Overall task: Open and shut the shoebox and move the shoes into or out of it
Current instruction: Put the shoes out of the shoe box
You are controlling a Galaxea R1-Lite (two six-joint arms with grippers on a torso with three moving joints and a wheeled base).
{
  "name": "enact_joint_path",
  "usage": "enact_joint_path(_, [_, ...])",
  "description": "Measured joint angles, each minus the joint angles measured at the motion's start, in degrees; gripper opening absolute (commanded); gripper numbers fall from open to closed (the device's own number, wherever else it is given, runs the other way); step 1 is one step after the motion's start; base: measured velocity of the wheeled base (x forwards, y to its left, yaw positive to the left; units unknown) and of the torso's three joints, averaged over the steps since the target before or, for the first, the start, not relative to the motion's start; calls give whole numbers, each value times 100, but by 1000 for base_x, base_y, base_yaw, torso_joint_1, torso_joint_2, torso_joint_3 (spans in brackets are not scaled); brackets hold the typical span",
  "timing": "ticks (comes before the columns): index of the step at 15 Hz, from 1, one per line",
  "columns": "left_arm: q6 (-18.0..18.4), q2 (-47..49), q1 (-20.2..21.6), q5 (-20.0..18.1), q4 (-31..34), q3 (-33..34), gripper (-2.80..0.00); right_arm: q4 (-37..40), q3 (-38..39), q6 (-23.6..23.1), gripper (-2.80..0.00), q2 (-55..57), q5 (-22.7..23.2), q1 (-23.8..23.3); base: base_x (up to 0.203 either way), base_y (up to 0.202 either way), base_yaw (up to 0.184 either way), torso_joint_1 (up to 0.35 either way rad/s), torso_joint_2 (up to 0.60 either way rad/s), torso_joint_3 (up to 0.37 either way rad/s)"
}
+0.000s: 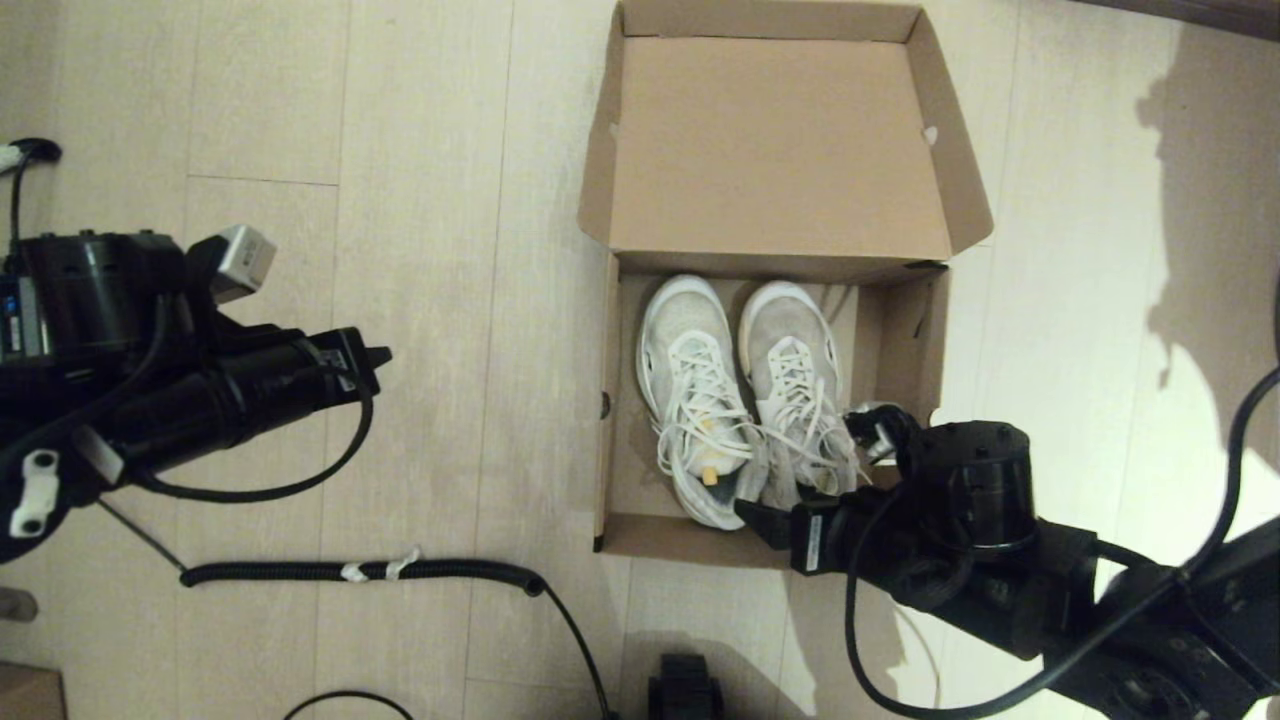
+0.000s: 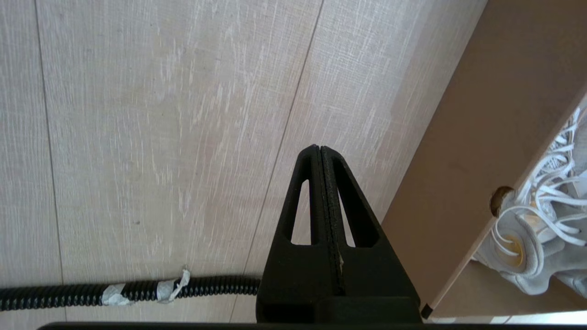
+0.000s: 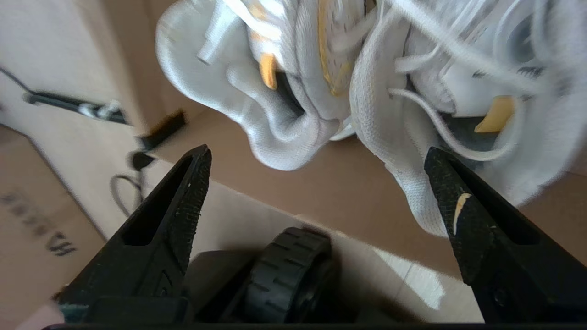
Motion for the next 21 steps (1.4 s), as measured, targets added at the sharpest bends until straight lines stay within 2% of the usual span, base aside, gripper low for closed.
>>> enact_joint_path(6, [41,-149,0,-11,-1,194,-280,-1295,-191,-245,0,1076,-112,-78,0,0,0,0,0,0])
enact_joint_path(9, [41,-225,0,-13,-72,333,-280,-1687,-419,-295,0,1473,-513,-180,0,0,0,0,0,0])
enact_joint_path(12, [54,-234,0,-16,-470,527,-280,-1759,-507,-303,0,1641,-670,-243,0,0,0,0,0,0])
enact_joint_path(15, [55,-234,-5,-13,-507,641,-280,-1751,-630,-300,0,1713,-720,-280,0,0,0,0,0,0])
enact_joint_path(16, [55,-236,-5,-13,-505,660,-280,-1748,-695,-301,-280,1743,-735,-288,0,0,0,0,0,0])
enact_joint_path(21, [55,-304,0,-12,-508,731,-280,-1752,-861,-309,-280,1882,-919,-295,0,0,0,0,0,0])
